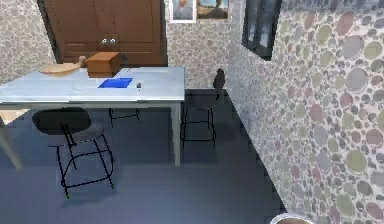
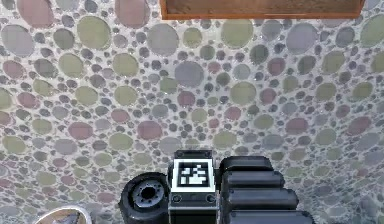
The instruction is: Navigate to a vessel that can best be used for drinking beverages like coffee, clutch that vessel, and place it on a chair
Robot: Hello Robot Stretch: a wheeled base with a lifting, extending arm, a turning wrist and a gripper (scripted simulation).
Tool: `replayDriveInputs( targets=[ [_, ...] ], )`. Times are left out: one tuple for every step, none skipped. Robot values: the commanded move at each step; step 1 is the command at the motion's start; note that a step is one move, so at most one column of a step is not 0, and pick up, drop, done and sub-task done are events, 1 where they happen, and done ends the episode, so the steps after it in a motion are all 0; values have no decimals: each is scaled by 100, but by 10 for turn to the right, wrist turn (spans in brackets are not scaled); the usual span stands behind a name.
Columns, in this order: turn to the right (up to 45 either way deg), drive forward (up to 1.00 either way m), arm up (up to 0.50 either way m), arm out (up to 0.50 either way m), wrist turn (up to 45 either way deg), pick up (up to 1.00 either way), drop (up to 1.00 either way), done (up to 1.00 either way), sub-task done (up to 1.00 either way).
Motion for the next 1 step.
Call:
replayDriveInputs(
  targets=[
    [-450, 0, 0, 0, 0, 0, 0, 0, 0]
  ],
)
